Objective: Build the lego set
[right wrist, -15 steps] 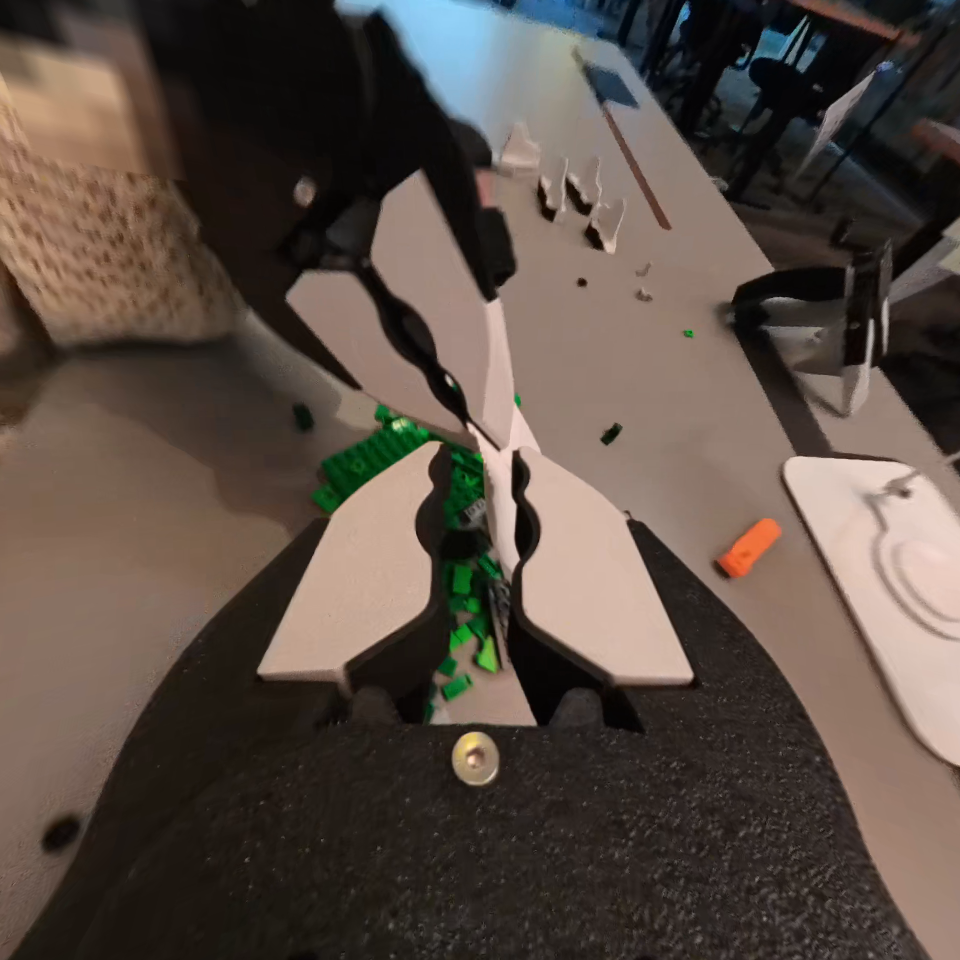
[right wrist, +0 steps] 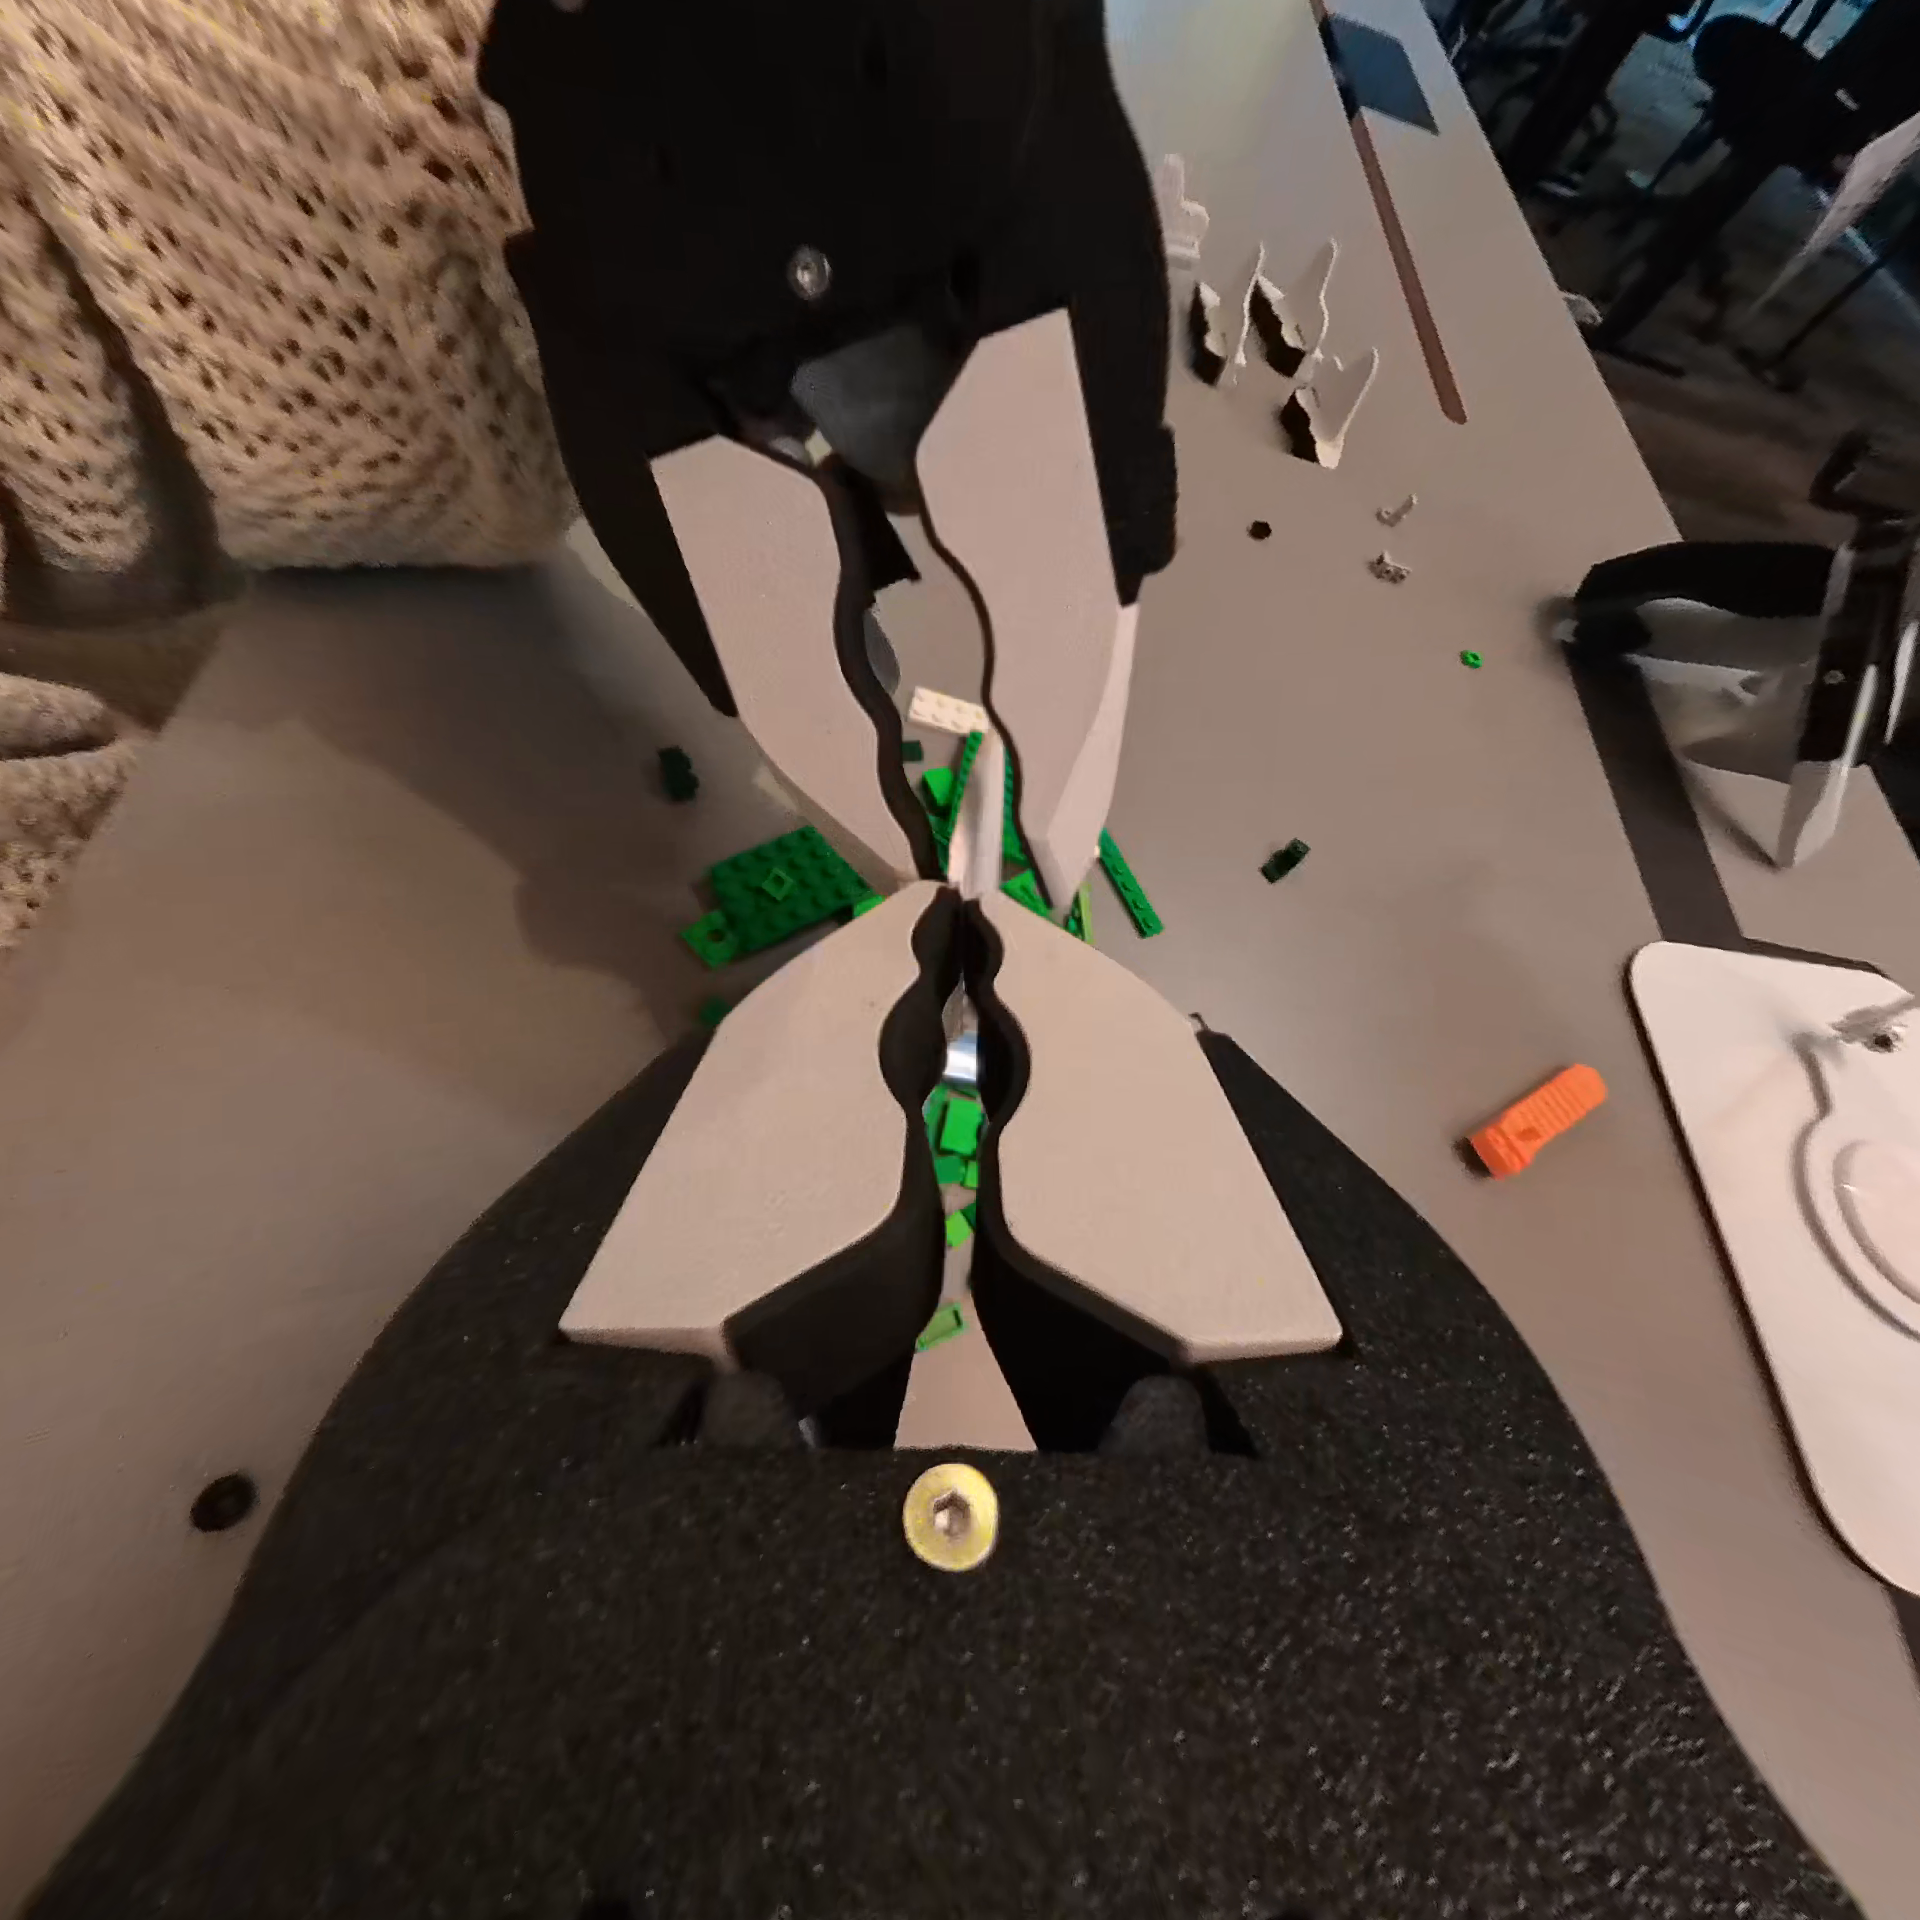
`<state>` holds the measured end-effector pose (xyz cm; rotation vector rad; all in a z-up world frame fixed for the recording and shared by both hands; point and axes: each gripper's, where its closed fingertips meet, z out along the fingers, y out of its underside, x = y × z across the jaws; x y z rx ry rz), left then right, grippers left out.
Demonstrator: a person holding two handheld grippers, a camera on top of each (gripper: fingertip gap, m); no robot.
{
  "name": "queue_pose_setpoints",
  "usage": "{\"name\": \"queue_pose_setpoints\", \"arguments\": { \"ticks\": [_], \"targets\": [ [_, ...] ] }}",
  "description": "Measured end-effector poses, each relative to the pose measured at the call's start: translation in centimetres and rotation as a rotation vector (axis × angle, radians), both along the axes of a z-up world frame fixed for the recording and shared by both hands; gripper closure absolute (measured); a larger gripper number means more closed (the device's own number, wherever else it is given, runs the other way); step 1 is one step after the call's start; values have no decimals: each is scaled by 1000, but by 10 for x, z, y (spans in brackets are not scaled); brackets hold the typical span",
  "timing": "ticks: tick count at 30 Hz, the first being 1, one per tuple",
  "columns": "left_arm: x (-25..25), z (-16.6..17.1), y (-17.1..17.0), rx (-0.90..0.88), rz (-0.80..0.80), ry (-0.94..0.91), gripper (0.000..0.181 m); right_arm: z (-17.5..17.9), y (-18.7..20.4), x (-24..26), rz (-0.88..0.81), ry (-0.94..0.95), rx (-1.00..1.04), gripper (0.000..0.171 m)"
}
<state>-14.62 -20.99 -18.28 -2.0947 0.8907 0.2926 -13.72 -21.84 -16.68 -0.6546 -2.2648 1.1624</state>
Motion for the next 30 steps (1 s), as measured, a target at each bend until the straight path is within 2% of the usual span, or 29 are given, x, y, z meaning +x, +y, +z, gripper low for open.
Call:
{"name": "queue_pose_setpoints", "arguments": {
  "ticks": [3, 6, 14, 17, 30],
  "targets": [
    [9, 2, 0, 28, -42, -49, 178, 2, 0, 4, 13, 8, -24, 171],
    [10, 7, 2, 102, -58, -30, 181, 6, 0, 5, 6, 15, -62, 171],
    [-1, 31, 9, 382, 21, 344, 181, 25, 7, -4, -166, -5, -474, 171],
    [4, 24, 7, 414, 0, 410, 181, 18, 29, -11, -300, 41, -476, 171],
    [9, -5, 2, 389, 22, 450, 181, -20, 54, -28, -444, 8, -461, 171]
  ]
}}
